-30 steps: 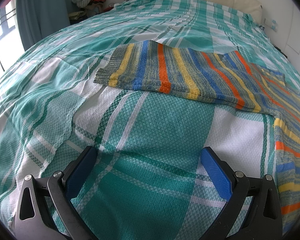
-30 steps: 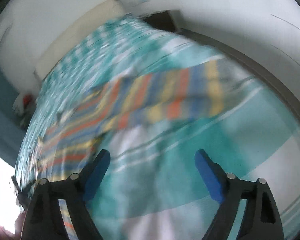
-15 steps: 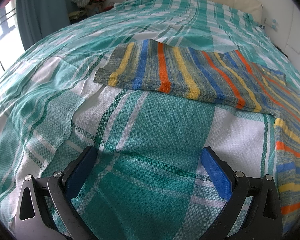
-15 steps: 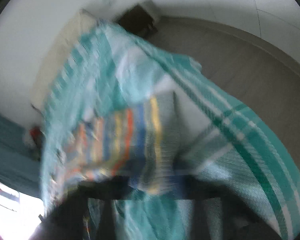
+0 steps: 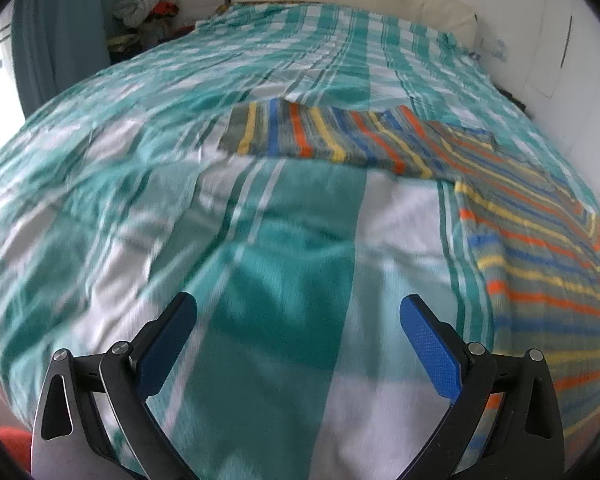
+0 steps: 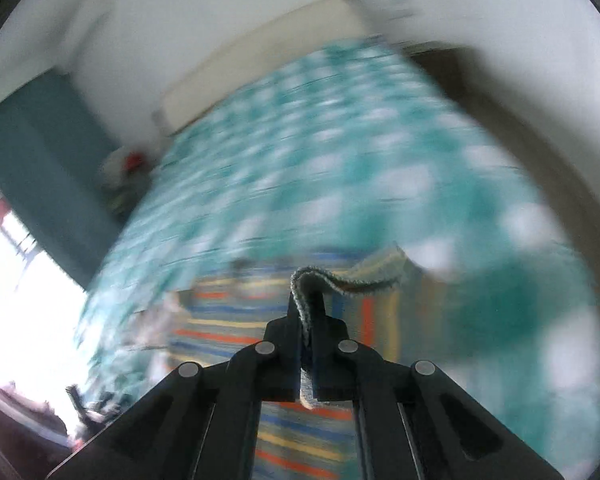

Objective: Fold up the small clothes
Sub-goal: 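Grasp the sweater edge with the right gripper and lift it, then lower the held edge onto the sweater and open the right gripper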

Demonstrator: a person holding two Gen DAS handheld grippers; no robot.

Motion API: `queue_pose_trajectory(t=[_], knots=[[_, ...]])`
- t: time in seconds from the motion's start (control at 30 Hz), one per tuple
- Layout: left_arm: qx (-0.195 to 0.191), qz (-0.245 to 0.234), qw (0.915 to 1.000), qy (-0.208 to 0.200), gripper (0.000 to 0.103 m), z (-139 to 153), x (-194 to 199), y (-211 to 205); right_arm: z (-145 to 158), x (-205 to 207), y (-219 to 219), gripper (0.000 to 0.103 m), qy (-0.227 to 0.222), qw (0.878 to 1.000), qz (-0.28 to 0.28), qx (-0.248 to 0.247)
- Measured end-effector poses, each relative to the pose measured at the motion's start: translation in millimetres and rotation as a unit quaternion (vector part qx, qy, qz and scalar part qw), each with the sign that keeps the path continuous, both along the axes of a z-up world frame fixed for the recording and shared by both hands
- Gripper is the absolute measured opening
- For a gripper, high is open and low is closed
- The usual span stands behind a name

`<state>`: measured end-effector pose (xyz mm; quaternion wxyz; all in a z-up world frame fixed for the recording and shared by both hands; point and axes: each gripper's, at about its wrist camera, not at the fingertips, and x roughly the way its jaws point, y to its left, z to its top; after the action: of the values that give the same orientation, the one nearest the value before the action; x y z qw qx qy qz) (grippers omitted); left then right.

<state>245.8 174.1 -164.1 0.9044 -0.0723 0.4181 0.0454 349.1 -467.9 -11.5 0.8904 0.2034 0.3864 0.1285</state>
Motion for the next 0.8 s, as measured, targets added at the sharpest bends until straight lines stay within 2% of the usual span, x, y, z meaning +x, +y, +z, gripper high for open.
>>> queue_pose_trajectory(t=[0.1, 0.13, 0.17, 0.2, 0.3, 0.4, 0.5, 0.57, 0.63, 0.67, 0.7, 0.73, 0.8], knots=[[-0.021, 0.008, 0.9996, 0.017, 0.102, -14.0, 0.1, 8.8, -10.2, 32.3, 73.3, 0.006, 0.006, 0.997, 0.071, 0.016], [-0.024, 0.007, 0.9996, 0.016, 0.102, -14.2, 0.0, 9.1, -21.2, 44.1, 95.0, 0.018, 0.023, 0.996, 0.089, 0.021], [-0.023, 0.006, 0.9996, 0.012, 0.102, -13.9, 0.9, 9.8, -31.3, 53.0, 108.1, 0.046, 0.039, 0.994, 0.098, 0.027], [-0.023, 0.008, 0.9996, 0.010, 0.102, -13.4, 1.7, 10.1, -39.9, 60.8, 117.3, 0.058, 0.055, 0.993, 0.102, 0.038], [-0.036, 0.011, 0.9993, 0.005, 0.102, -15.8, -2.1, 11.5, -47.5, 60.9, 109.1, 0.061, 0.043, 0.992, 0.087, 0.075], [-0.022, 0.013, 0.9996, 0.007, 0.102, -20.0, -0.2, 7.5, -53.7, 58.5, 89.0, 0.061, 0.060, 0.993, 0.064, 0.079], [0.016, 0.010, 0.9998, 0.010, 0.102, -24.5, 2.4, -2.3, -79.2, 55.6, 73.1, 0.058, 0.110, 0.990, 0.067, 0.055], [0.036, 0.008, 0.9993, 0.012, 0.102, -26.6, 1.7, -6.6, -114.5, 52.7, 67.9, 0.054, 0.157, 0.984, 0.073, 0.039], [0.044, 0.006, 0.9990, 0.011, 0.102, -27.2, 0.8, -7.8, -148.5, 46.7, 63.5, 0.050, 0.193, 0.979, 0.067, -0.018], [0.043, 0.005, 0.9990, 0.011, 0.102, -27.5, 0.4, -7.2, -167.1, 44.7, 57.2, 0.037, 0.215, 0.973, 0.050, -0.075], [0.041, 0.004, 0.9991, 0.011, 0.102, -27.7, 0.0, -6.3, -178.6, 40.5, 47.1, 0.023, 0.227, 0.968, 0.028, -0.107], [0.040, 0.004, 0.9992, 0.009, 0.102, -28.1, -0.6, -5.3, -182.4, 36.1, 33.9, 0.000, 0.226, 0.967, 0.005, -0.113], [0.041, 0.004, 0.9991, 0.007, 0.103, -29.6, -0.1, -5.8, -167.3, 28.2, 13.6, 0.002, 0.201, 0.971, -0.046, -0.119]])
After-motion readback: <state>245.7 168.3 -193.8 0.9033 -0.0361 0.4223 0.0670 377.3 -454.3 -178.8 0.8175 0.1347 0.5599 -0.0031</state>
